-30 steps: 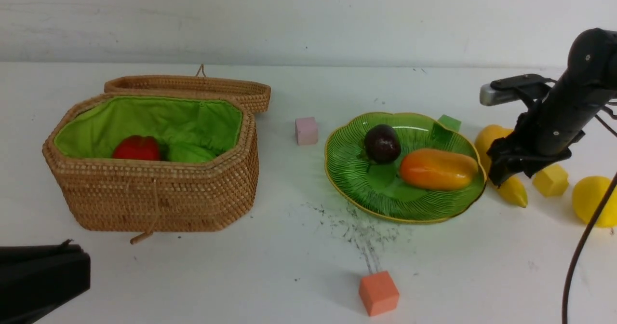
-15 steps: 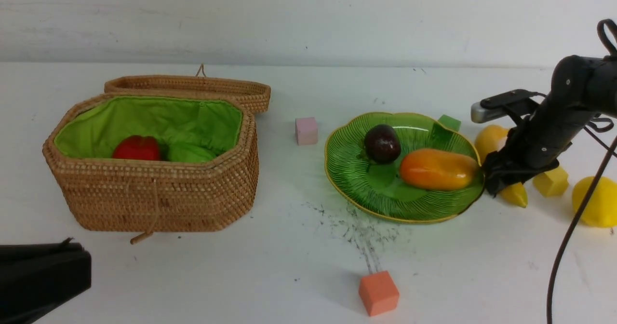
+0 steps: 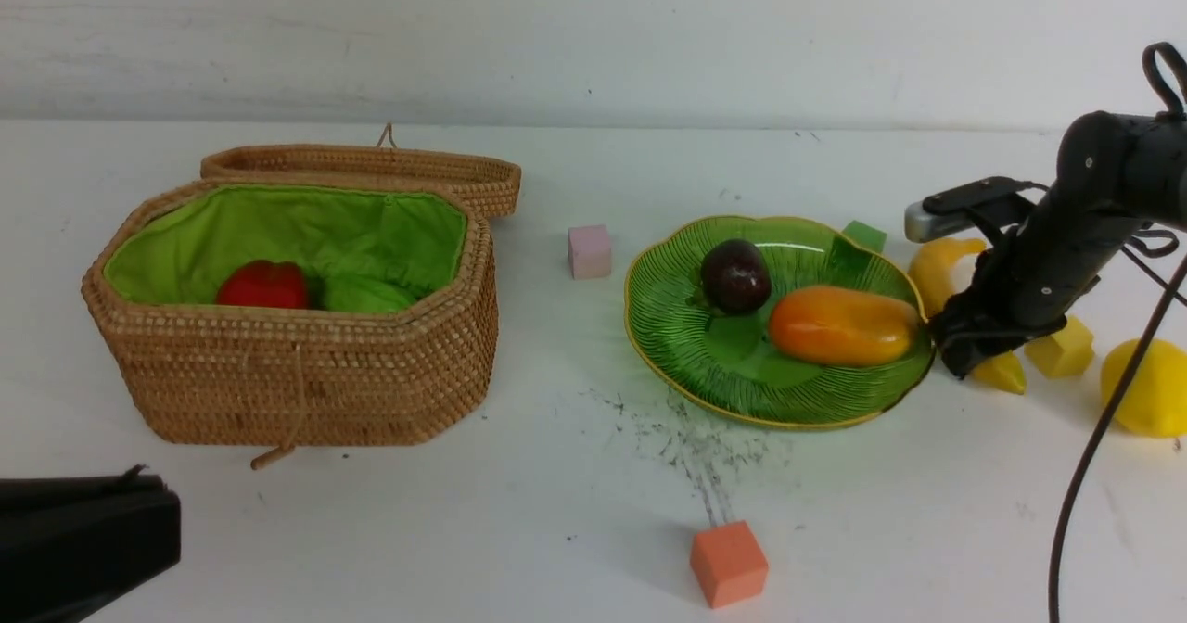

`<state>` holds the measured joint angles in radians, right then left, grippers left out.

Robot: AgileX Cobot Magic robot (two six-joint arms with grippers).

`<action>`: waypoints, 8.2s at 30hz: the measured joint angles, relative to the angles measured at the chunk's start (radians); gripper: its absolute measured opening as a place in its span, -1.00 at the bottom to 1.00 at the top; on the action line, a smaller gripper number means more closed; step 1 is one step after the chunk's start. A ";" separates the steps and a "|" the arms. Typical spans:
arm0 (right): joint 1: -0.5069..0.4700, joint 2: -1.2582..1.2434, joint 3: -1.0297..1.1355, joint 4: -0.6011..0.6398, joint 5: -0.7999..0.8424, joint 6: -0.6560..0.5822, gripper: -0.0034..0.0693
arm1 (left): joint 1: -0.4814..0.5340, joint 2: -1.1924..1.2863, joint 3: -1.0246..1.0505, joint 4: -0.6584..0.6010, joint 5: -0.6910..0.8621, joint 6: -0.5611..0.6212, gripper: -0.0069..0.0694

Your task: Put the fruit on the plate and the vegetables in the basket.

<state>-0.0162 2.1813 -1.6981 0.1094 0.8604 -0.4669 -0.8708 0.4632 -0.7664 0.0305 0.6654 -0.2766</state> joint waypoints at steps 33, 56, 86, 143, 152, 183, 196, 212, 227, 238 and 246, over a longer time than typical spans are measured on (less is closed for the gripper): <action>0.303 -0.119 -0.029 0.189 0.167 -0.372 -0.05 | 0.000 0.000 0.000 0.095 -0.210 0.000 -0.74; 0.195 -0.449 -0.029 -0.086 0.357 0.090 -0.28 | 0.000 0.000 0.000 0.092 -0.214 0.000 -0.73; -0.254 -0.158 0.211 0.044 -0.082 0.489 0.87 | 0.000 0.002 0.000 0.018 -0.204 0.068 -0.73; 0.005 -0.425 0.134 0.296 0.063 0.194 0.74 | 0.000 0.008 0.000 0.137 -0.157 0.068 -0.72; 0.210 -0.381 0.103 0.364 -0.191 0.032 0.74 | 0.000 0.008 0.000 0.278 -0.156 0.004 -0.72; 0.218 -0.086 0.103 0.282 -0.610 0.024 0.74 | 0.000 0.008 0.000 0.346 -0.141 -0.114 -0.67; 0.218 -0.097 0.100 0.280 -0.580 0.024 0.78 | 0.000 0.008 0.000 0.346 -0.141 -0.116 -0.64; 0.218 -0.145 0.100 0.273 -0.493 0.024 0.74 | 0.000 0.008 0.000 0.344 -0.141 -0.116 -0.63; 0.218 -0.147 0.100 0.267 -0.450 0.089 0.98 | 0.000 0.008 0.000 0.343 -0.141 -0.116 -0.61; 0.218 -0.213 0.100 0.267 -0.351 0.131 0.76 | 0.000 0.008 0.000 0.346 -0.141 -0.116 -0.61; 0.217 -0.492 0.123 0.221 0.076 0.209 -0.51 | 0.000 -0.054 0.010 0.346 -0.146 -0.163 -0.85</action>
<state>0.2004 1.6889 -1.5754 0.3304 0.9366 -0.2580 -0.8708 0.4092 -0.7563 0.3765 0.5198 -0.4393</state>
